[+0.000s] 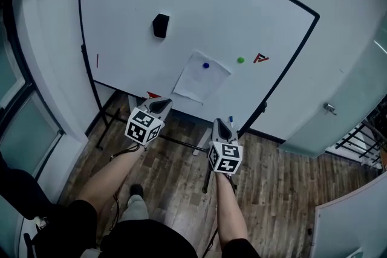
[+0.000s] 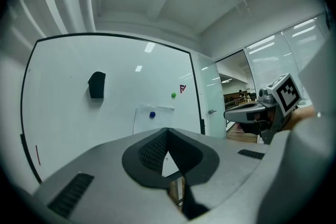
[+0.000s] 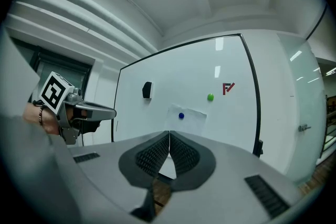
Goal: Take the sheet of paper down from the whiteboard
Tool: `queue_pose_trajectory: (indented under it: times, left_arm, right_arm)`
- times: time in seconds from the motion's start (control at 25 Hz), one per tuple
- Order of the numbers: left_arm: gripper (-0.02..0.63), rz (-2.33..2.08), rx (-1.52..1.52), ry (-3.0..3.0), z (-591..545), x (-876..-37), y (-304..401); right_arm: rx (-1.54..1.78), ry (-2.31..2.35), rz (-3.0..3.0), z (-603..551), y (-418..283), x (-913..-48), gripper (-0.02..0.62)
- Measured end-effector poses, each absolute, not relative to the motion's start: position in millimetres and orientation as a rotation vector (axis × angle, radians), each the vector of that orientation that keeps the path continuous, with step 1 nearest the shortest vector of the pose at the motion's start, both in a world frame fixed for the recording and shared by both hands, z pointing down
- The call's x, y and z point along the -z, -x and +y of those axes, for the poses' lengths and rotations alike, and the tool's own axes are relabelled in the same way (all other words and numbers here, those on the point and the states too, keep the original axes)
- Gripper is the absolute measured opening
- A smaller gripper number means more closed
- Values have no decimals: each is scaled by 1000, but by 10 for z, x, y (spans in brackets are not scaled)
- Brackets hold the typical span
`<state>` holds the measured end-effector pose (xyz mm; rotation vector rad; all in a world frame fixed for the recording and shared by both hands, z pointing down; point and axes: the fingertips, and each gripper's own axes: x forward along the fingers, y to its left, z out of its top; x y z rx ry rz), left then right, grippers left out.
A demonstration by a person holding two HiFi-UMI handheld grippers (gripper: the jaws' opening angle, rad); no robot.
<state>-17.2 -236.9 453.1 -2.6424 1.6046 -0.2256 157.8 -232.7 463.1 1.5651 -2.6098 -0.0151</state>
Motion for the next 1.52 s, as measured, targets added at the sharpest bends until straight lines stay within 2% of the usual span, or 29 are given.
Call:
queue_pose_trajectory:
  times: [0.44, 0.84, 1.52]
  left_arm:
    - [21, 1523, 211, 2704, -3680, -4500, 645]
    - [21, 1329, 230, 2779, -4484, -4523, 793]
    - [21, 1190, 231, 2838, -4784, -4603, 859]
  right_arm:
    - [37, -1618, -2531, -3436, -1015, -4561, 25]
    - [-1, -1743, -2444, -4068, -676, -4556, 25]
    - [-34, -1844, -2366, -4347, -598, -4680, 25]
